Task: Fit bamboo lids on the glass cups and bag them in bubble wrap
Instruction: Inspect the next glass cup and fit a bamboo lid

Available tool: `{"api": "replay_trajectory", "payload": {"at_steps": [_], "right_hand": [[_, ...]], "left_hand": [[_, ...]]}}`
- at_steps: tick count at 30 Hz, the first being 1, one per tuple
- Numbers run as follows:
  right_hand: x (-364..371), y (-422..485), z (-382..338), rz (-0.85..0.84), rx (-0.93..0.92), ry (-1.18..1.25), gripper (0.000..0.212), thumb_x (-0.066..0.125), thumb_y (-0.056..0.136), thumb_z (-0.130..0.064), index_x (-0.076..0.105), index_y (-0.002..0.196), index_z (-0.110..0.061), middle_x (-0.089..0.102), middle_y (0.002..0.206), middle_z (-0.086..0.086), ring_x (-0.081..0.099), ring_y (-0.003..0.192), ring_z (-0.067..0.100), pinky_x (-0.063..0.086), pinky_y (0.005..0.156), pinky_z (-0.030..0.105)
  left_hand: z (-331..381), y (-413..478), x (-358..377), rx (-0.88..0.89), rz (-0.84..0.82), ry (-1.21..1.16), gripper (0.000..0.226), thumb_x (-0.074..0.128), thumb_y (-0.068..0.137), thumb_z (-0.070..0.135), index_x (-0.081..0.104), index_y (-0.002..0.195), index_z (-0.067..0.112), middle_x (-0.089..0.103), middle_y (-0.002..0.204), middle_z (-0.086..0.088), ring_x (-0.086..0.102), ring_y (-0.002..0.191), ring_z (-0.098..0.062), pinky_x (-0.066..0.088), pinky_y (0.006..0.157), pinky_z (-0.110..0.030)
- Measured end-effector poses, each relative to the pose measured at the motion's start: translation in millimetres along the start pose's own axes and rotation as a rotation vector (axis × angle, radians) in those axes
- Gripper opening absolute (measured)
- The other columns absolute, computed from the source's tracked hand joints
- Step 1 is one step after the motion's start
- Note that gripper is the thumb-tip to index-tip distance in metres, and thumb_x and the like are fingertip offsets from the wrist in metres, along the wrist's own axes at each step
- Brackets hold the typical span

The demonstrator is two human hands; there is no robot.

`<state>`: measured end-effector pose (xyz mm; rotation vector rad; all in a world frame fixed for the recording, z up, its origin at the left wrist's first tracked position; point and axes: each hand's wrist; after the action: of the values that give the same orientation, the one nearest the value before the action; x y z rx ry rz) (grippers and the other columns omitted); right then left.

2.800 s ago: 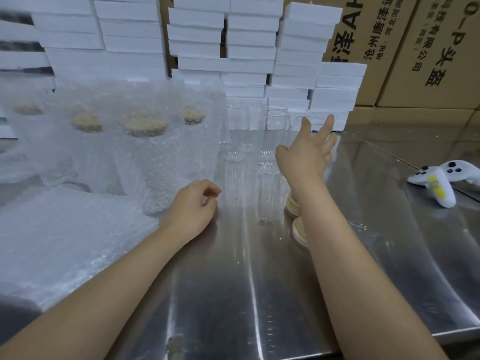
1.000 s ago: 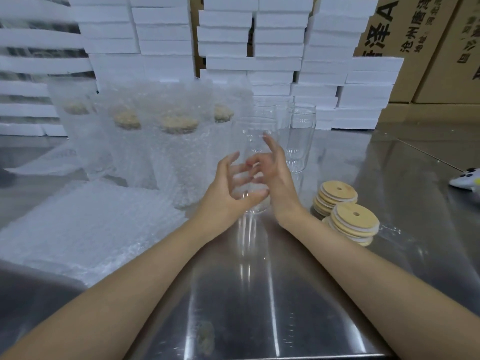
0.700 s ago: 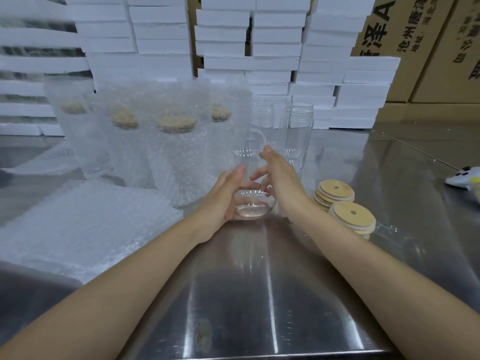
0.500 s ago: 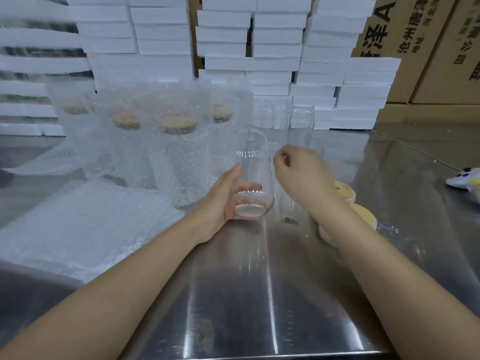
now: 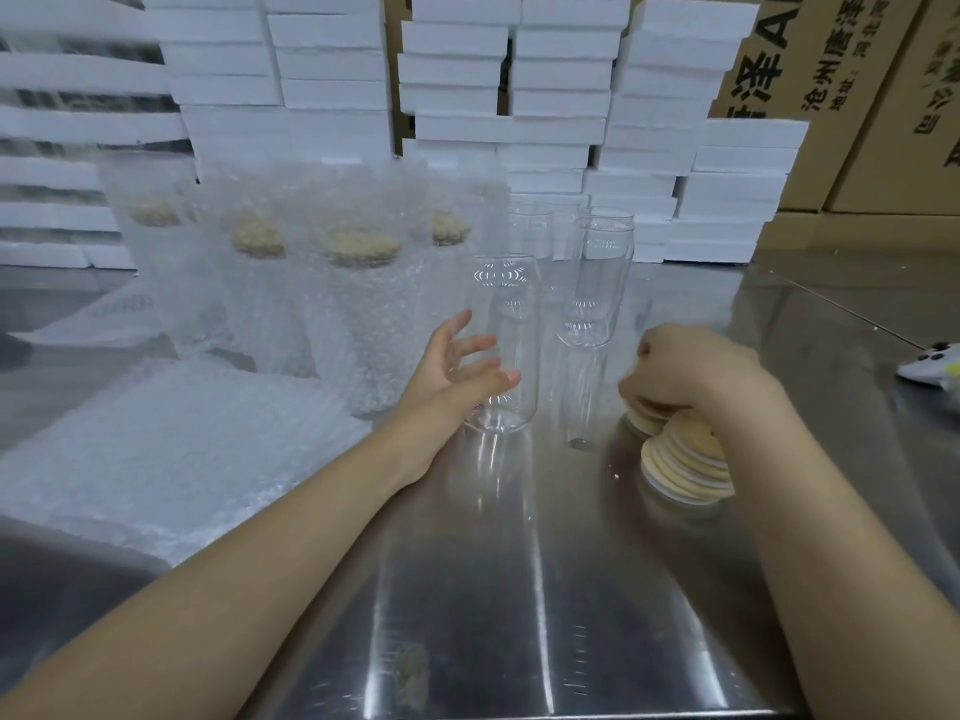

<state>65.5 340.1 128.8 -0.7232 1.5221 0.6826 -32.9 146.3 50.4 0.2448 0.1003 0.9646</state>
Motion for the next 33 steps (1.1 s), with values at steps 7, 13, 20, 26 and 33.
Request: {"api": "replay_trajectory", "payload": {"at_steps": [7,13,20,26,33], "right_hand": [[-6,-4,-29,-0.227,-0.051,1.546,0.019,0.048,0.094,-0.027,0.058,0.106,-0.015,0.061,0.106,0.015,0.070,0.079,0.035,0.055,0.053,0.028],[9,1,-37,-0.275,-0.112,1.819,0.024,0.041,0.102,-0.011,0.056,0.121,-0.011,0.061,0.115,0.019,0.073,0.072,0.035,0.055,0.050,0.022],[4,0,-37,-0.128,-0.457,2.090,0.043,0.065,0.085,0.002,0.049,0.124,-0.005,0.063,0.118,0.019,0.068,0.106,0.031,0.055,0.090,0.030],[0,-21,-47,0.462,-0.548,1.493,0.034,0.075,0.078,-0.046,0.065,0.107,-0.030,0.070,0.111,-0.005,0.067,0.102,0.012,0.054,0.090,0.033],[9,-25,-55,0.422,-0.617,1.206,0.018,0.069,0.086,-0.043,0.062,0.102,-0.035,0.067,0.101,-0.016,0.062,0.090,-0.005,0.046,0.073,0.009]], "left_hand": [[2,-1,-1,0.001,0.042,0.002,0.084,0.076,0.067,0.036,0.032,0.140,0.039,0.056,0.128,0.013,0.060,0.112,-0.002,0.048,0.093,-0.028],[3,-1,-1,-0.007,0.056,0.014,0.086,0.076,0.066,0.038,0.032,0.139,0.040,0.056,0.127,0.014,0.061,0.112,-0.003,0.047,0.093,-0.029],[6,-4,1,0.005,0.014,0.020,0.081,0.075,0.068,0.031,0.033,0.137,0.039,0.055,0.130,0.010,0.058,0.117,-0.004,0.046,0.101,-0.032],[11,-10,7,0.006,-0.097,0.064,0.085,0.076,0.068,0.024,0.033,0.141,0.036,0.053,0.131,0.007,0.056,0.119,-0.006,0.048,0.100,-0.031],[12,-13,12,0.003,-0.206,0.114,0.084,0.077,0.078,0.004,0.031,0.144,0.030,0.051,0.134,0.003,0.054,0.122,-0.004,0.044,0.104,-0.024]]}}
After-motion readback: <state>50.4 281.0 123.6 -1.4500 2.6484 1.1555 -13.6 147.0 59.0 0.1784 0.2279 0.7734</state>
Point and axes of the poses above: each hand's wrist, its own y-axis towards the middle knuckle, its own x-axis out of the palm, z = x × y
